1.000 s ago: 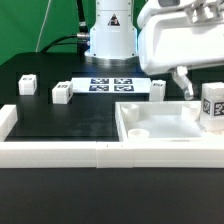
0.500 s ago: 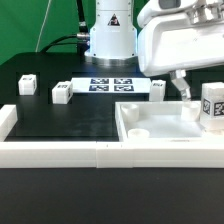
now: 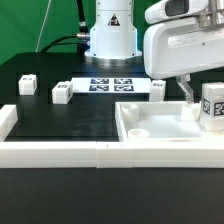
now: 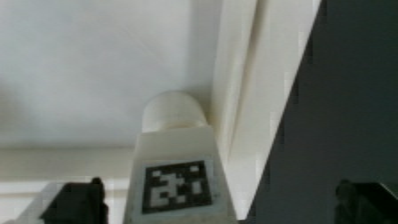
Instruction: Assemble one leg
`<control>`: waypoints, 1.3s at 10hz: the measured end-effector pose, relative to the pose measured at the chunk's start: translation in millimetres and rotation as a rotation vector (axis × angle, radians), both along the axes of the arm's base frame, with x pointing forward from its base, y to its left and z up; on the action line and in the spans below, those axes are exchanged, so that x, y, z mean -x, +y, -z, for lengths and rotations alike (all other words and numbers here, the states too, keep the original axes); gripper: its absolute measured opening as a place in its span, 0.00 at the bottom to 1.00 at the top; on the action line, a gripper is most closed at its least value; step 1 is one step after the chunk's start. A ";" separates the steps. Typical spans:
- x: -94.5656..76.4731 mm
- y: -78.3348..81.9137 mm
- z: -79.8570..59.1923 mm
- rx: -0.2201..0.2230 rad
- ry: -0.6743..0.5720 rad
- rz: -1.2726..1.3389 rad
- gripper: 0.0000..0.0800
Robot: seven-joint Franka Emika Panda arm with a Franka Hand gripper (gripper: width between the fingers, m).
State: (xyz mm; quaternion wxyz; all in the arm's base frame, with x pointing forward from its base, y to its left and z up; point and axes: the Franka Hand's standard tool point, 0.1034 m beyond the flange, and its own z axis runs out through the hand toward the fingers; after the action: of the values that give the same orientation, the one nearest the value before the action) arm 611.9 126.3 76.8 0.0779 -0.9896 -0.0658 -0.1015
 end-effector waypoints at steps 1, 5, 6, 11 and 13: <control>0.1 0.0 0.2 0.000 0.000 0.000 0.81; -4.3 -4.8 -2.1 0.004 0.029 -0.005 0.81; -7.6 -8.1 -3.0 0.005 0.025 -0.002 0.81; -10.0 -11.0 -6.2 0.003 0.208 -0.024 0.81; -9.6 -12.3 -3.8 0.004 0.209 -0.028 0.81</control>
Offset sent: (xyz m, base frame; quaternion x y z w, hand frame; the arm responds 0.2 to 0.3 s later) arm 0.0192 -0.0115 0.0040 -0.0418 0.0045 0.0010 0.9991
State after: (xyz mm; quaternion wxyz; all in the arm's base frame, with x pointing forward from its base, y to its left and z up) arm 621.5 114.0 80.5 0.0837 -0.9939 -0.0712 0.0035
